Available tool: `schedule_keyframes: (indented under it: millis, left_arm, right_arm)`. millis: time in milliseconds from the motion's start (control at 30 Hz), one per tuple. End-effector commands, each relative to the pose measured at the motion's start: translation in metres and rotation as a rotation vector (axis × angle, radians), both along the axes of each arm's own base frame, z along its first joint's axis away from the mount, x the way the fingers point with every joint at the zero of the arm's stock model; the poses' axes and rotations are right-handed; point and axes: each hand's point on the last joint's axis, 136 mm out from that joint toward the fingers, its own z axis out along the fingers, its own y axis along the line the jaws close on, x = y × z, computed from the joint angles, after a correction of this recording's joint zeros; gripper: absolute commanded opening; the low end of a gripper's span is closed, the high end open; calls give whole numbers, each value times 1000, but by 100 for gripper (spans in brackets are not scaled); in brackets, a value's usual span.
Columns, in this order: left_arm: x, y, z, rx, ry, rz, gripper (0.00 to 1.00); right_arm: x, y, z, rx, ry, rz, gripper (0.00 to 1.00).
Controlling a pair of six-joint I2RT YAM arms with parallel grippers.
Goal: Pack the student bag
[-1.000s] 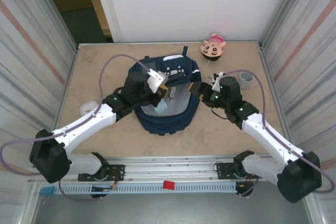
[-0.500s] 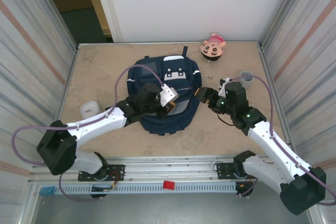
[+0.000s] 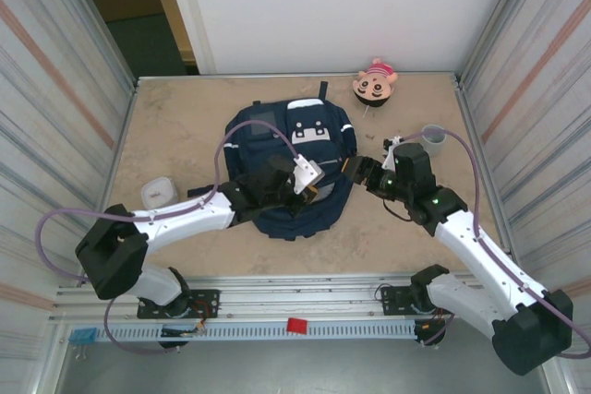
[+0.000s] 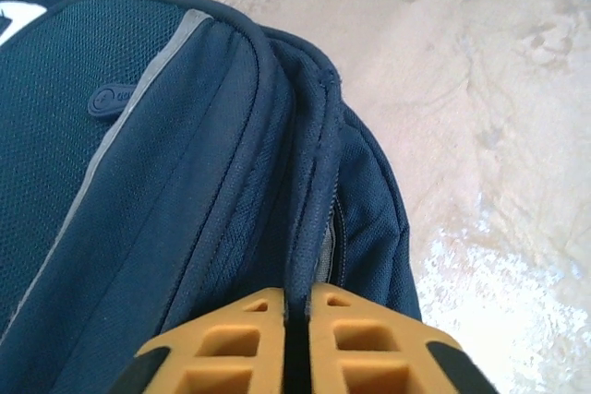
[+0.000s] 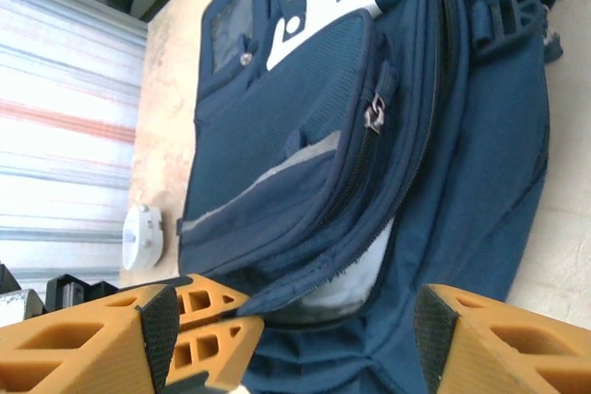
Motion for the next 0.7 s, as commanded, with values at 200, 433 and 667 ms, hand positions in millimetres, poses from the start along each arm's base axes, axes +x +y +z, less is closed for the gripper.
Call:
schedule_keyframes:
  millis: [200,433,667]
  left_arm:
    - [6,23,54,-181,23,130,57]
    - [32,105,51,-294,144,433,62]
    - [40,177,24,-360,257,698,62]
  right_arm:
    - [-14,39,39,-495,-481,395,65]
    - [-41,87,-17,-949,-638,919,64]
    - [-22,113,-68,-1205,-731,1121,67]
